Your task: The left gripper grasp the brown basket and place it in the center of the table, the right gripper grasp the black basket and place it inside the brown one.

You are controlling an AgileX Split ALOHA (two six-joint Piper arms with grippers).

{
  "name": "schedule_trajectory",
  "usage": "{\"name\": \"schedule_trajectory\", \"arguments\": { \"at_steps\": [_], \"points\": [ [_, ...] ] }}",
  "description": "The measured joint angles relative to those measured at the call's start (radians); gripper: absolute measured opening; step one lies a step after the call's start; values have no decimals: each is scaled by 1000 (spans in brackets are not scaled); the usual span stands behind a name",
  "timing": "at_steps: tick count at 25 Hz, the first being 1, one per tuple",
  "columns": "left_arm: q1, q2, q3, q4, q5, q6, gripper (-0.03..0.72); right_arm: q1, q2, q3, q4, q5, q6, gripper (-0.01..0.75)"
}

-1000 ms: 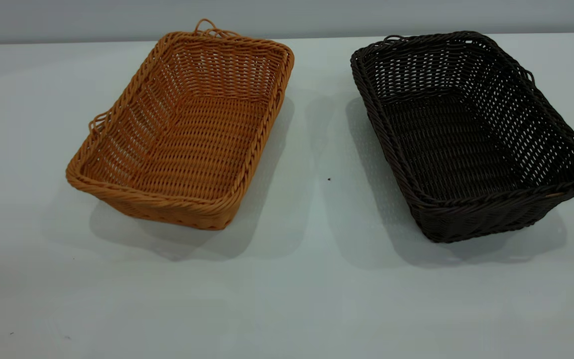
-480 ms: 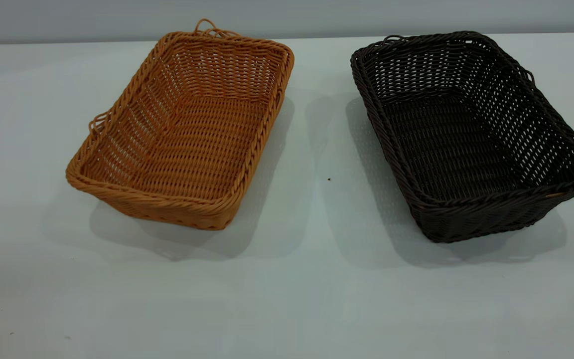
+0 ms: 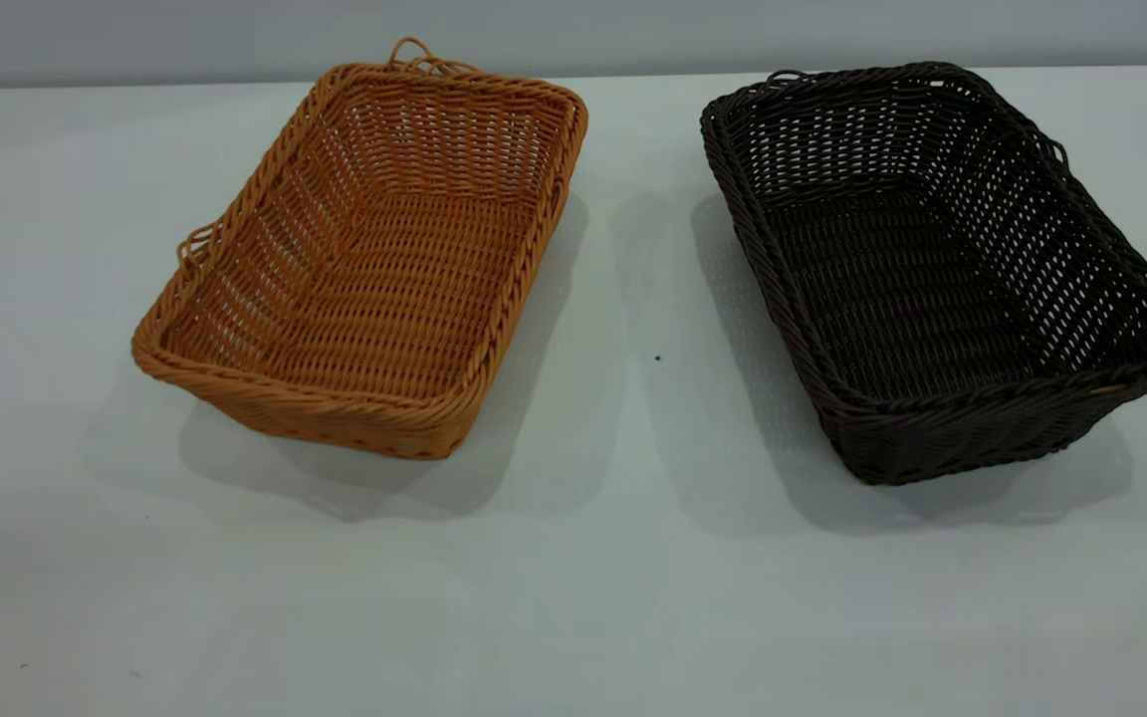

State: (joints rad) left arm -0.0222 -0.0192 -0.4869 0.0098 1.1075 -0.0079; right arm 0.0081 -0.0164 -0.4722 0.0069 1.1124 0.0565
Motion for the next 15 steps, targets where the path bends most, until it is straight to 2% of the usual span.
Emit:
{"name": "schedule_trajectory", "arguments": {
  "at_steps": [15],
  "points": [
    [0, 0, 0, 0, 0, 0, 350, 0, 0, 0, 40, 0, 1, 583]
  ]
}}
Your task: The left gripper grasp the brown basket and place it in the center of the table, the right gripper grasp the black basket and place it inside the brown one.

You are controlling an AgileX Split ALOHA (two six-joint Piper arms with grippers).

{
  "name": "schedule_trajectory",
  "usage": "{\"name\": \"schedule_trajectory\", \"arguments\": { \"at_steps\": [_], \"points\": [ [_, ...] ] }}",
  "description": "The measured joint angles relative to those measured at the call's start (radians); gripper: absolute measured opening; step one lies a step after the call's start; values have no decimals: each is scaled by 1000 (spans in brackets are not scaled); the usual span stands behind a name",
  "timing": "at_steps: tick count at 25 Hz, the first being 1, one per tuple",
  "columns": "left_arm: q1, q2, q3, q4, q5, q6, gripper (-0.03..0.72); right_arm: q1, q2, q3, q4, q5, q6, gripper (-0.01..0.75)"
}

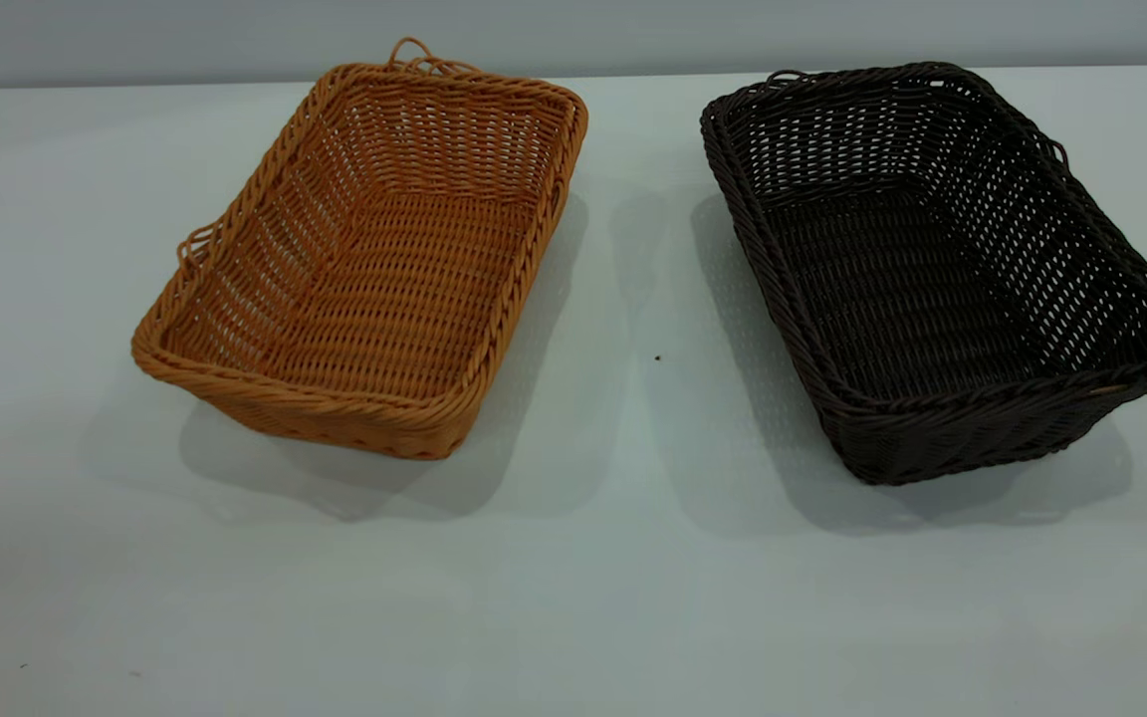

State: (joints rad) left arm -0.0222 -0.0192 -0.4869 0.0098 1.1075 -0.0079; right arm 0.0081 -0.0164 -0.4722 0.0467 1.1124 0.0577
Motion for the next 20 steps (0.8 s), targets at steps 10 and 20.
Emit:
{"name": "schedule_trajectory", "arguments": {
  "at_steps": [10, 20],
  "points": [
    [0, 20, -7, 6, -5, -44, 350, 0, 27, -4, 2, -13, 0, 562],
    [0, 538, -128, 17, -313, -23, 443, 0, 502, -29, 172, -270, -193, 562]
  ]
}}
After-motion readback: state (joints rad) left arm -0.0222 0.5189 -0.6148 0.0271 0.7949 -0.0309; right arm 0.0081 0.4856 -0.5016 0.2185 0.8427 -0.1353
